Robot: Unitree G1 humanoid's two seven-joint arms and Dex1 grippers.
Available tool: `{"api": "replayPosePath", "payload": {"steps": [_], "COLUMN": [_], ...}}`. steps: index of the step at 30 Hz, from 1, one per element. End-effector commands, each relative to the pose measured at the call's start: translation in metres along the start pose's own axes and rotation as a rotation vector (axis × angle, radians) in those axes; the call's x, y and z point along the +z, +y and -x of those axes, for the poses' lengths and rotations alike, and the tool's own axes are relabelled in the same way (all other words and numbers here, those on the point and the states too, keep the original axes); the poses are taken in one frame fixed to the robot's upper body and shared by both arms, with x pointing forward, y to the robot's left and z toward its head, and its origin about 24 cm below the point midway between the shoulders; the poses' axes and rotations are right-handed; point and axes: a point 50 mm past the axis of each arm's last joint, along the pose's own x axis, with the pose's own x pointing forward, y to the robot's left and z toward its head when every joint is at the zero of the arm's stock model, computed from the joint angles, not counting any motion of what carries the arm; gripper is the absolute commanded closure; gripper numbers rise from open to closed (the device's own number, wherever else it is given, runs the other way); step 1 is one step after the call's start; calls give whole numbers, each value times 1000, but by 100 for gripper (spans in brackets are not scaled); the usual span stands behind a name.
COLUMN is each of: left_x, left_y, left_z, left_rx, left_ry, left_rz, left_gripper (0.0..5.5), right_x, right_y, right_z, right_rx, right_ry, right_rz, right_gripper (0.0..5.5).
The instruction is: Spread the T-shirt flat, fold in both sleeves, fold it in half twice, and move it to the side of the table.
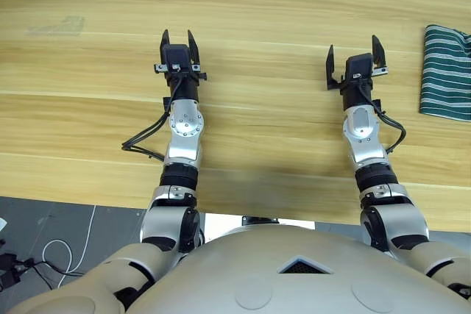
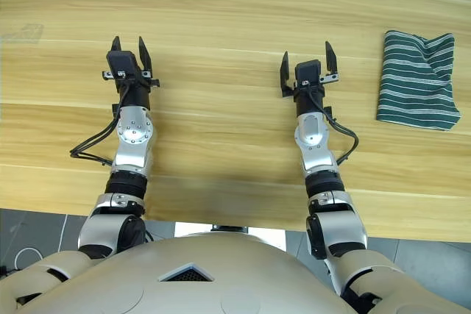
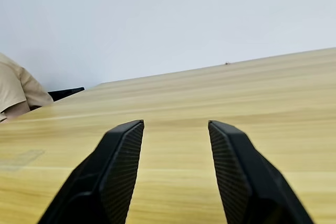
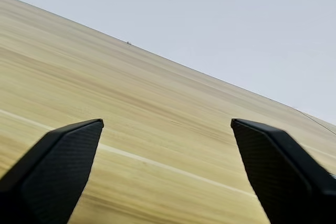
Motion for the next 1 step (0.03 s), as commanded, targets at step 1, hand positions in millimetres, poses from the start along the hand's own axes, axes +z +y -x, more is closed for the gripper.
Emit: {"api": "replayPosePath", "payload": {"steps": [1], "left_x": [-3], "left_y": [-1], "left_z": [5], "left_rx": [-24], "left_ry": [25], "left_rz": [-1], "left_gripper": [321], "right_x": [-1], "right_y": [-4], "right_z": [3], "right_rx": [-1], "right_ry": [17], "right_rz": [2], "right_gripper": [98]}}
